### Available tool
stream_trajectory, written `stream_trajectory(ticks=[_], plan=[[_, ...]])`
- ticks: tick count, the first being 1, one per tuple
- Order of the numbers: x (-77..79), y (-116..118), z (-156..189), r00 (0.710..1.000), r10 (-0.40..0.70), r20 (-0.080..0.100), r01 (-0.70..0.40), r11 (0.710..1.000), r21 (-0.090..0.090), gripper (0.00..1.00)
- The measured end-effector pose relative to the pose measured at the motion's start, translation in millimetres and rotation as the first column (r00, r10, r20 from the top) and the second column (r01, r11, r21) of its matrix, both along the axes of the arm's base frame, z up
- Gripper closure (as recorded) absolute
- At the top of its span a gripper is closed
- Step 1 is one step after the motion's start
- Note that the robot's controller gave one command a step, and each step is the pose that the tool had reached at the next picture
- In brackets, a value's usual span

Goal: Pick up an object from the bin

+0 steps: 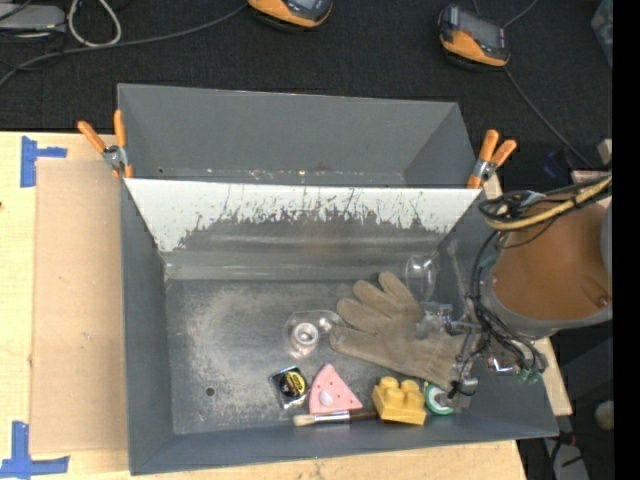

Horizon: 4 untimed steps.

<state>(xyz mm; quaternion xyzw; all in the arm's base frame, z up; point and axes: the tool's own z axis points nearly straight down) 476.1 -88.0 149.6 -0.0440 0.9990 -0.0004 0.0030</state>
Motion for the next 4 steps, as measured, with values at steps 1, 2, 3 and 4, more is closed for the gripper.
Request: stream_trajectory(ticks=[1, 2, 3, 4], plan=[[12.3, -73, -51, 0.974, 0.228, -0.002, -0.228, 0.974, 0.002, 0.0], [-1.2, 20, -77, 1.0, -0.009, 0.021, 0.009, 1.0, -0.002, 0.0], [-3.6, -16, -79, 0.999, 0.032, 0.004, -0.032, 0.999, 0.002, 1.0], [-3.6, -16, -79, 0.999, 0.033, 0.004, -0.033, 0.999, 0.002, 1.0]])
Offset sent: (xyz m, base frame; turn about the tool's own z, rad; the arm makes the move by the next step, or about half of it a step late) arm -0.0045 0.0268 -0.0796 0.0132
